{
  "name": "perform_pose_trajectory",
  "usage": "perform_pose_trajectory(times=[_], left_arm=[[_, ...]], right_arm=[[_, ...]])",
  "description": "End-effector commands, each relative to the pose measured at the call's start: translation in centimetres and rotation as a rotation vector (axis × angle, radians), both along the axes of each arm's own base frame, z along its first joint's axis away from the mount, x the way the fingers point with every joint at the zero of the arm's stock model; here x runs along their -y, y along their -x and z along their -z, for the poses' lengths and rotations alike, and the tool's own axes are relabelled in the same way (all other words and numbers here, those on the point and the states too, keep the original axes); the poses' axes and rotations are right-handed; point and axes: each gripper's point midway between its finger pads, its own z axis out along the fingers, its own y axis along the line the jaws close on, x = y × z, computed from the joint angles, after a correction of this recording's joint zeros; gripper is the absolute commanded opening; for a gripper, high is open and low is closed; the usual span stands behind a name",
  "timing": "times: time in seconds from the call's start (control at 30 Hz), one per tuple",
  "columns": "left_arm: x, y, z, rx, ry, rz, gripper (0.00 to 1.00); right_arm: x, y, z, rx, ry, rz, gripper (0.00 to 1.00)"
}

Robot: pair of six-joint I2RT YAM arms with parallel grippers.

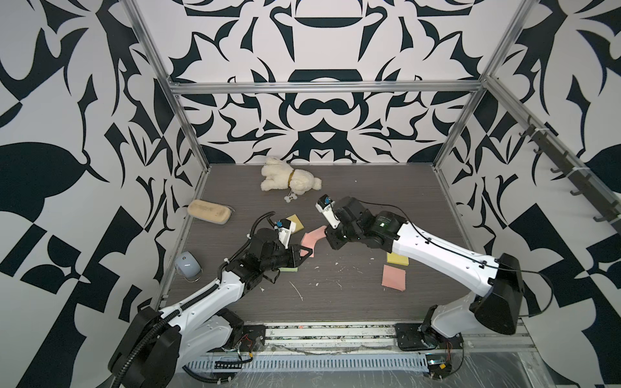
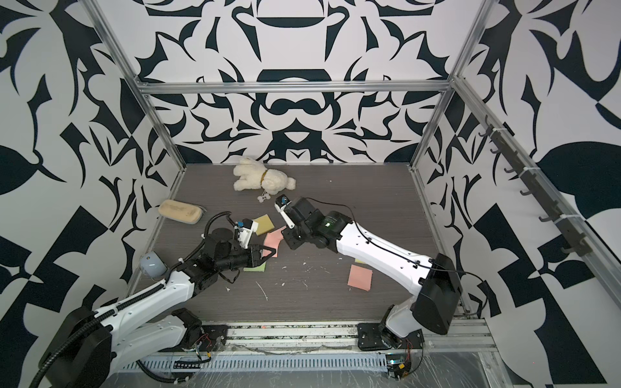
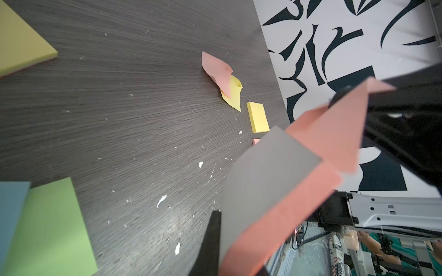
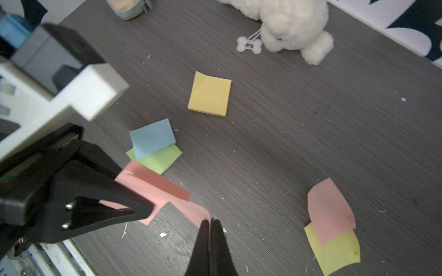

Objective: Tear off pages from different memo pads
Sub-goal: Place the paper at the center of the board.

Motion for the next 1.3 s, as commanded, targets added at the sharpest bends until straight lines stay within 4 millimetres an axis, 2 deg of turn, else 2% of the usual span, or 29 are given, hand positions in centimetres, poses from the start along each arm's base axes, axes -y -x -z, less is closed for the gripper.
perform_pose_trajectory(times=[0.0, 0.13, 0.2, 0.27, 0.3, 0.4, 0.5, 0.63, 0.7, 0.83, 0.9, 0.97, 1.1, 1.27], left_arm=[[0.1, -0.3, 0.3, -0.042, -0.006, -0.008, 0.0], [1.0, -1.0, 0.9, -0.091, -0.017, 0.005, 0.0], [2.2, -1.8, 1.4, -0.146, -0.015, 0.026, 0.0], [3.8, -2.3, 2.8, -0.227, -0.036, 0.055, 0.0], [4.6, -2.3, 3.4, -0.258, -0.054, 0.071, 0.0], [7.2, -2.1, 5.1, -0.326, -0.105, 0.117, 0.0], [9.6, -2.0, 6.3, -0.393, -0.116, 0.133, 0.0], [12.6, -1.2, 7.2, -0.467, -0.1, 0.168, 0.0], [13.8, -0.5, 7.4, -0.481, -0.093, 0.187, 0.0], [15.9, 0.7, 8.1, -0.545, -0.037, 0.209, 0.0], [17.2, 1.4, 8.7, -0.585, -0.028, 0.218, 0.0], [18.3, 2.1, 9.2, -0.611, -0.02, 0.219, 0.0], [20.3, 3.1, 10.1, -0.663, -0.012, 0.215, 0.0], [22.0, 2.9, 10.8, -0.708, 0.001, 0.165, 0.0]], right_arm=[[5.1, -2.7, -0.5, 0.02, -0.014, 0.165, 0.0], [11.5, -6.1, 1.6, 0.001, 0.053, 0.354, 0.0], [15.2, -7.9, 3.2, -0.009, 0.153, 0.468, 0.0], [17.6, -9.4, 4.4, -0.019, 0.212, 0.548, 0.0], [18.2, -10.2, 4.8, -0.014, 0.229, 0.568, 0.0], [18.9, -12.1, 6.5, -0.017, 0.309, 0.572, 0.0], [17.8, -12.9, 9.1, -0.086, 0.312, 0.533, 0.0], [16.7, -12.7, 12.3, -0.196, 0.31, 0.506, 0.0], [15.8, -12.2, 12.8, -0.243, 0.263, 0.477, 0.07], [15.3, -11.4, 12.2, -0.283, 0.207, 0.449, 0.26], [15.6, -11.2, 10.5, -0.25, 0.168, 0.463, 0.35], [16.0, -11.1, 8.4, -0.193, 0.118, 0.483, 0.39], [16.7, -10.7, 5.0, -0.113, 0.063, 0.503, 0.42], [16.7, -10.1, 3.1, -0.064, 0.002, 0.505, 0.42]])
